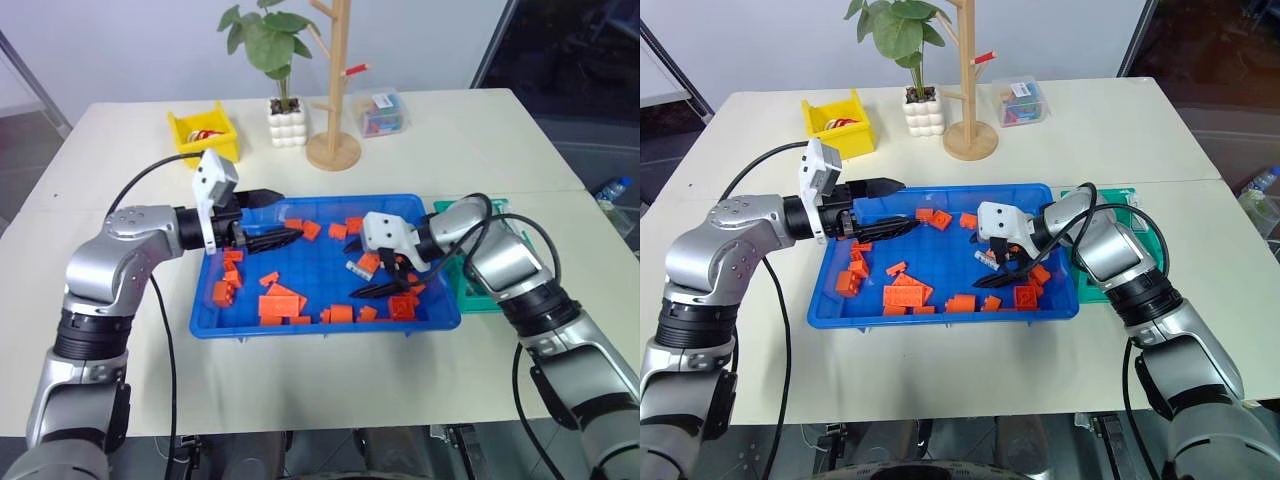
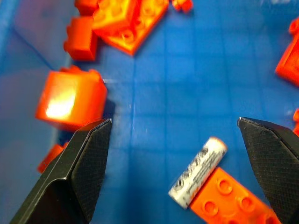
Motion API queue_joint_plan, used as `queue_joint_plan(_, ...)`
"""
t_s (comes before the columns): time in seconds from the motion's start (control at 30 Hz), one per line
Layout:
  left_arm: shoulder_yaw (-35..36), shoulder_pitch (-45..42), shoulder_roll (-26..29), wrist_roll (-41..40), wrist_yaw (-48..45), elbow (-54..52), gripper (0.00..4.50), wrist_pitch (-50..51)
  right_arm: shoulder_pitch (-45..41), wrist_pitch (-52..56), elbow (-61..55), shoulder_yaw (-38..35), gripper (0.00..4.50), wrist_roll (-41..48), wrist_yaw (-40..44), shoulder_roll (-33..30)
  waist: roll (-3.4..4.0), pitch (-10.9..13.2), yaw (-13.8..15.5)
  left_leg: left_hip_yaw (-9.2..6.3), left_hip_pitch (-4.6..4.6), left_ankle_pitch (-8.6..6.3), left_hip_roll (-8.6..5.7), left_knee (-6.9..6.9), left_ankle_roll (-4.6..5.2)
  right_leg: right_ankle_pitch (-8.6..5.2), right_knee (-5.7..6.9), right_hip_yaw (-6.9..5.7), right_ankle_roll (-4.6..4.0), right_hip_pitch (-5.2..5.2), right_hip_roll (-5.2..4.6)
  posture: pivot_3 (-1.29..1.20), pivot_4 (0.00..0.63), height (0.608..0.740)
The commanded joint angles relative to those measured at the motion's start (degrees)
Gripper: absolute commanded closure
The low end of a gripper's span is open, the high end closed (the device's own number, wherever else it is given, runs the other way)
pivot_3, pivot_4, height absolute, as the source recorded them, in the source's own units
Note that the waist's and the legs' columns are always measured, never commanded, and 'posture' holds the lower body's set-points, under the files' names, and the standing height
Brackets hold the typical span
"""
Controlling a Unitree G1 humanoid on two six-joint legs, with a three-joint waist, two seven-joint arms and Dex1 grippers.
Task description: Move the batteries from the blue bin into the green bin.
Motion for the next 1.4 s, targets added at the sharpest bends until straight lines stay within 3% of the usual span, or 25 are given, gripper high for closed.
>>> queue_joint_plan(0.03,2.1,-0.1,-0.3,-1.0,1.1,-2.2,0.00,-1.0,-3.2,-1.7,3.8,0.5,0.09,-1.2,1.2,1.3,0.00,0.0,0.0,0.00,0.00,0.00,0.00,0.00,0.00,0.00,0.00,0.00,0.00,0.00,0.00,0.00,0.150,0.740)
queue_joint_plan(0.2,2.0,0.7,-1.0,-1.1,2.3,-3.0,0.00,-1.4,-7.4,-2.4,12.4,1.4,0.09,-3.2,2.9,3.2,0.00,0.0,0.0,0.00,0.00,0.00,0.01,-0.01,0.00,0.01,0.00,0.00,-0.02,-0.01,0.01,0.00,0.150,0.740)
queue_joint_plan(0.47,2.6,1.3,-1.3,-1.3,4.0,-3.4,0.00,-2.0,-8.7,-0.8,15.1,1.4,0.09,-3.3,7.1,4.0,0.00,0.0,-0.1,0.00,0.00,0.00,0.01,-0.02,-0.01,0.01,0.00,0.00,-0.02,-0.02,0.01,0.00,0.150,0.740)
queue_joint_plan(0.53,2.6,1.4,-1.2,-1.4,4.3,-3.4,0.00,-2.1,-8.1,-0.7,14.3,1.6,0.60,-3.4,8.0,3.7,0.00,0.0,-0.1,0.00,0.00,0.00,0.01,-0.03,-0.01,0.01,0.01,0.00,-0.02,-0.03,0.02,0.00,0.150,0.740)
queue_joint_plan(0.6,2.6,1.5,-1.2,-1.4,4.4,-3.3,0.00,-2.4,-7.4,-0.4,13.2,1.6,1.41,-3.4,8.3,3.6,0.00,0.0,0.0,0.00,0.00,0.00,0.01,-0.03,-0.01,0.01,0.01,0.00,-0.02,-0.04,0.02,0.00,0.150,0.740)
queue_joint_plan(0.8,2.5,1.5,-1.3,-1.4,5.0,-2.9,0.00,-2.8,-6.3,0.7,11.3,1.4,4.42,-3.6,7.3,4.2,0.00,0.0,0.0,0.00,0.00,0.00,0.01,-0.03,-0.01,0.01,0.01,0.00,-0.02,-0.04,0.02,0.00,0.150,0.740)
queue_joint_plan(0.83,2.5,1.5,-1.3,-1.4,5.0,-2.8,0.00,-2.8,-6.2,0.9,11.0,1.3,4.47,-3.6,7.2,4.2,0.00,0.0,0.0,0.00,0.00,0.00,0.01,-0.03,-0.01,0.01,0.01,0.00,-0.02,-0.04,0.02,0.00,0.150,0.740)
queue_joint_plan(1.2,2.4,0.8,-1.4,-1.2,5.0,-1.6,0.00,-3.4,-6.5,3.1,7.6,0.2,4.47,-3.0,5.4,3.9,0.00,0.0,0.0,0.00,0.00,0.00,0.01,-0.03,-0.01,0.01,0.01,0.00,-0.02,-0.04,0.02,0.00,0.150,0.740)
queue_joint_plan(1.33,2.1,0.8,-1.5,-1.1,5.0,-1.3,0.00,-3.7,-6.7,4.1,6.0,-0.1,3.29,-2.7,4.8,3.8,0.00,0.0,0.0,0.00,0.00,0.00,0.02,-0.03,-0.01,0.01,0.01,0.00,-0.02,-0.04,0.02,0.00,0.150,0.740)
queue_joint_plan(1.4,2.0,0.8,-1.6,-1.1,5.0,-1.2,0.00,-3.9,-6.6,4.5,5.2,0.0,2.18,-2.7,4.7,3.6,0.00,0.0,0.0,0.00,0.00,0.00,0.01,-0.03,-0.01,0.01,0.01,0.00,-0.02,-0.04,0.02,0.00,0.150,0.740)
